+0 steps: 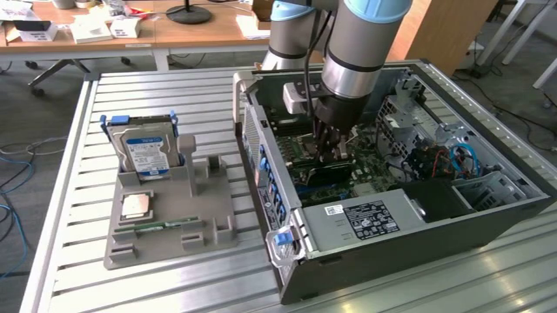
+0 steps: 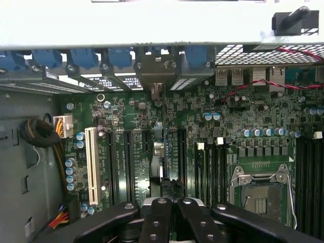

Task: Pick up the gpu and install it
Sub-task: 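Press down on the gpu until it lock into place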

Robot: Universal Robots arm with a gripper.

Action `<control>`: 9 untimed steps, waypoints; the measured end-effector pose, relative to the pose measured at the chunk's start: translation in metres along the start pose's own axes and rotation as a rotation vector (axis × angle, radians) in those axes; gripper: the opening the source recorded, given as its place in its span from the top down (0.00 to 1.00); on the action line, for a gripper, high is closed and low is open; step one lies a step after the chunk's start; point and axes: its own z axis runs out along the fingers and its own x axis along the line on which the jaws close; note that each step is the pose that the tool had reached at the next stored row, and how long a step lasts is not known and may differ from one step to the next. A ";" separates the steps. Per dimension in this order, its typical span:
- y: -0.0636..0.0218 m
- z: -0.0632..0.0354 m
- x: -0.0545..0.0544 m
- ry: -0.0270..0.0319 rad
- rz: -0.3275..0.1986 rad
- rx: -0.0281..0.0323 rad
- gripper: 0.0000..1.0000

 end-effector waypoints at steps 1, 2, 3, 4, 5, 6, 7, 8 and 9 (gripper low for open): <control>0.0000 0.0001 0.000 -0.0002 0.000 0.0001 0.89; 0.0000 0.0002 0.000 -0.0004 0.000 0.0002 0.89; 0.0000 0.0002 0.000 -0.0005 0.000 0.0002 0.89; 0.0000 0.0002 0.000 -0.0005 0.000 0.0002 0.89; 0.0000 0.0002 0.000 -0.0005 0.000 0.0002 0.89; 0.0000 0.0002 0.000 -0.0005 0.000 0.0002 0.89; 0.0000 0.0003 0.000 -0.0005 0.000 0.0002 0.89; 0.0000 0.0002 0.000 -0.0005 0.000 0.0002 0.89; 0.0000 0.0003 0.000 -0.0003 0.000 0.0001 0.89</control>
